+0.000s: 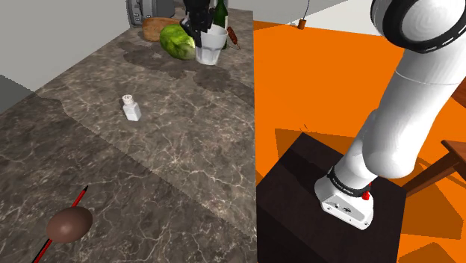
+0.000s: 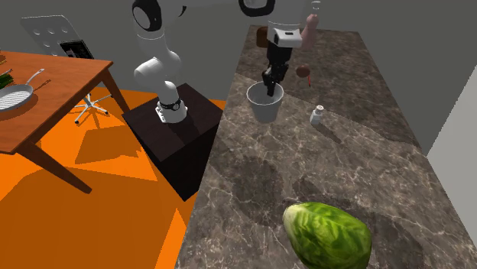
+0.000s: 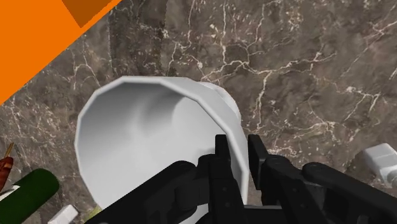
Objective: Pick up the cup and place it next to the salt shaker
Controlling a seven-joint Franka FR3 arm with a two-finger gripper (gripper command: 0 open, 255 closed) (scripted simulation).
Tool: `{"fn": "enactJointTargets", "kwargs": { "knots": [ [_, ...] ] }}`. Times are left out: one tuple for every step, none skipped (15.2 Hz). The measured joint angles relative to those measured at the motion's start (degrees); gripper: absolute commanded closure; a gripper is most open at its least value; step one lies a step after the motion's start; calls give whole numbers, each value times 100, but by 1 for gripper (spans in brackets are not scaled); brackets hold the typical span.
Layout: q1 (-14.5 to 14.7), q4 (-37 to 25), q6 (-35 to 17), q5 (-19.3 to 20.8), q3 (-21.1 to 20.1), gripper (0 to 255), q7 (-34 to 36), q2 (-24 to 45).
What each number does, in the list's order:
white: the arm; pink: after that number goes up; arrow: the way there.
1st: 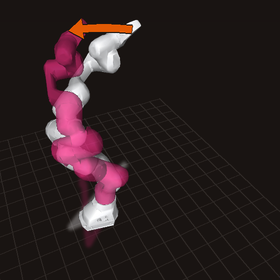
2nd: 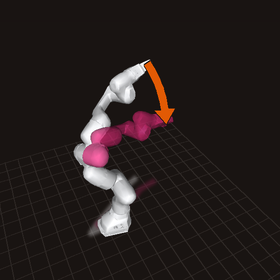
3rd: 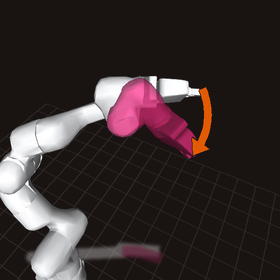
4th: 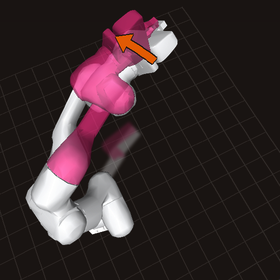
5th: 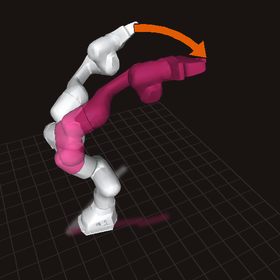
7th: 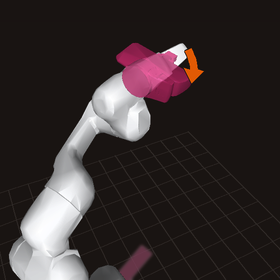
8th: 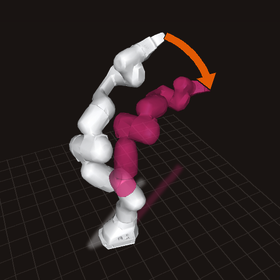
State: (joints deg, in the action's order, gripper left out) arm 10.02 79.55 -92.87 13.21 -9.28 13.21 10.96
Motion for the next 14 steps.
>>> {"fn": "enactJointTargets", "kwargs": {
  "knots": [
    [88, -105, 82, 22, -52, 255, 122, 51],
    [170, -199, 137, 47, -98, 255, 239, 115],
    [259, -273, 184, 71, -148, 255, 368, 173],
    [352, -319, 226, 93, -199, 255, 501, 209],
    [455, -383, 280, 118, -255, 255, 646, 253],
    [555, -509, 351, 149, -305, 255, 775, 338],
    [640, -551, 400, 168, -348, 255, 893, 362],
    [743, -723, 479, 207, -392, 255, 1012, 482],
    [819, -804, 515, 232, -424, 255, 1108, 552],
    [950, -1040, 618, 285, -470, 255, 1245, 719],
    [1052, -1177, 708, 315, -507, 255, 1353, 798],
    [1192, -1363, 800, 362, -551, 255, 1499, 928],
    [1264, -1392, 787, 383, -576, 255, 1595, 993],
    [1291, -1386, 767, 391, -584, 255, 1637, 1019]
  ]
}}
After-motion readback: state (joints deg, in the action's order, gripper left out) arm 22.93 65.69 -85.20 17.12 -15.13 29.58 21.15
